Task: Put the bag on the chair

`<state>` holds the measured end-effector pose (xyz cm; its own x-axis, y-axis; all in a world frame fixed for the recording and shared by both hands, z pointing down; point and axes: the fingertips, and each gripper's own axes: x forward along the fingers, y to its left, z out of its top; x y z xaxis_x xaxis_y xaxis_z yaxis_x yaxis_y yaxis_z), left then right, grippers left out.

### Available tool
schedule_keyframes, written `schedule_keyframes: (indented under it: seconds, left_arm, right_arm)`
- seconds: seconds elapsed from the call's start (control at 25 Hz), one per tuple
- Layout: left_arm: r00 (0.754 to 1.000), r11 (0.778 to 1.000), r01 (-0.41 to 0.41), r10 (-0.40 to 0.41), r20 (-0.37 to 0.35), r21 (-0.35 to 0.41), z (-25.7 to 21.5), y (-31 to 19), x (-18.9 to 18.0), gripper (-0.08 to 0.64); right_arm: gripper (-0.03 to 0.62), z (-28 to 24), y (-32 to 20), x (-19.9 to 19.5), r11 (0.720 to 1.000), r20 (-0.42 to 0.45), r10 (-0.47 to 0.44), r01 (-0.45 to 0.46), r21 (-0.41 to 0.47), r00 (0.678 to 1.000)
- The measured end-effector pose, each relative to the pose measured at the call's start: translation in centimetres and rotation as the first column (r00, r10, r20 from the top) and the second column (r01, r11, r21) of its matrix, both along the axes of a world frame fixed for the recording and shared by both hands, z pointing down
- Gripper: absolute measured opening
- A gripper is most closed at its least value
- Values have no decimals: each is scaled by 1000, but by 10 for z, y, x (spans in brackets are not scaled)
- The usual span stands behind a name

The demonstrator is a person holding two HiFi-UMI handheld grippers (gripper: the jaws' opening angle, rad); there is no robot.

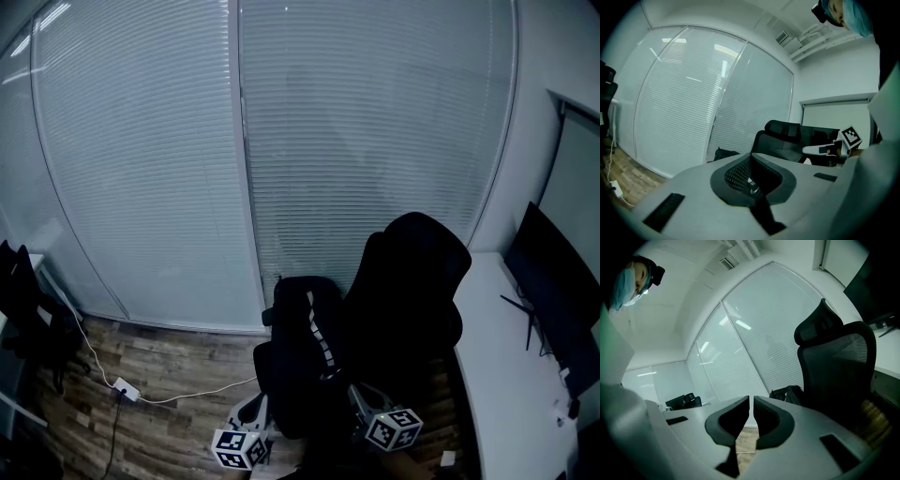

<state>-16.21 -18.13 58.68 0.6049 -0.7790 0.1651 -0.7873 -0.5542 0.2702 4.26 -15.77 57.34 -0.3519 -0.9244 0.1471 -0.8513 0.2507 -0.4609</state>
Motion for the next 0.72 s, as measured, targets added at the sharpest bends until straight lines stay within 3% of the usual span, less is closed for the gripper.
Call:
schedule_keyframes:
  seconds: [0.48,0.72]
  left_arm:
    - [998,998,52,-53,16,43,-13,32,7,20]
    - [995,995,94,-94,-13,33,-20,51,13,20]
  right_arm:
    - [54,-10,27,22,999,-38,-50,51,17,998]
    - [52,-7,41,27,997,-31,-82,82,15,996]
